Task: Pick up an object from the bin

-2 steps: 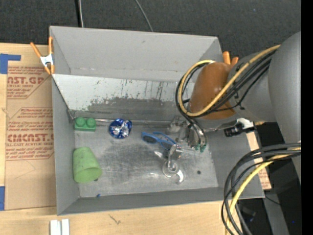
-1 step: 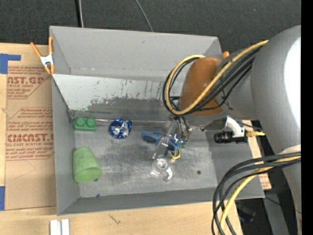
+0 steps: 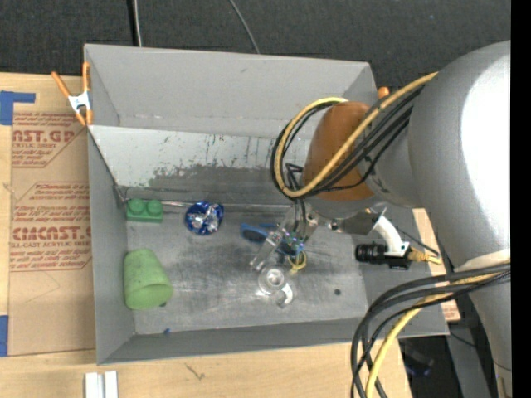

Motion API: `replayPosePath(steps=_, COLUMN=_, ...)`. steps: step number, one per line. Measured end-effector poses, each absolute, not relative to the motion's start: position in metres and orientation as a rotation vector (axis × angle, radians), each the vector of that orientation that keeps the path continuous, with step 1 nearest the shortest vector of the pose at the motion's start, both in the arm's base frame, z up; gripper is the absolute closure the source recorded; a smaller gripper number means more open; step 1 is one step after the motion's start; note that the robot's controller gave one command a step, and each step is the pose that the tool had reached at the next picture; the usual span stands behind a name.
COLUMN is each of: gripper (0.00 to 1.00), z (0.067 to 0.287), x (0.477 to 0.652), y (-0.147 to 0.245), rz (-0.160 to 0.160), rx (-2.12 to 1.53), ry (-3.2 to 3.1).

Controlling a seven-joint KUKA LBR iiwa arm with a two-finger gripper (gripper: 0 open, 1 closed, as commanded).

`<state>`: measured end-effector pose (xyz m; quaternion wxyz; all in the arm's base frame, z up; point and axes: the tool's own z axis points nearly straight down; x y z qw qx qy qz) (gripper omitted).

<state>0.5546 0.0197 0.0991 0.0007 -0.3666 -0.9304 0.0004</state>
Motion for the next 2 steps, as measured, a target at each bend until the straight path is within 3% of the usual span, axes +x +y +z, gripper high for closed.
replayPosePath(steps=1, gripper=0.0, z=0.076, x=0.5481, y=0.0239, rz=-0.009, rx=-1.331, ry=-2.862)
replayPosePath(steps=2, gripper=0.0, z=0.0789, x=0.5504, y=0.0242, rz=-0.005, rx=-1.326, ry=-2.855)
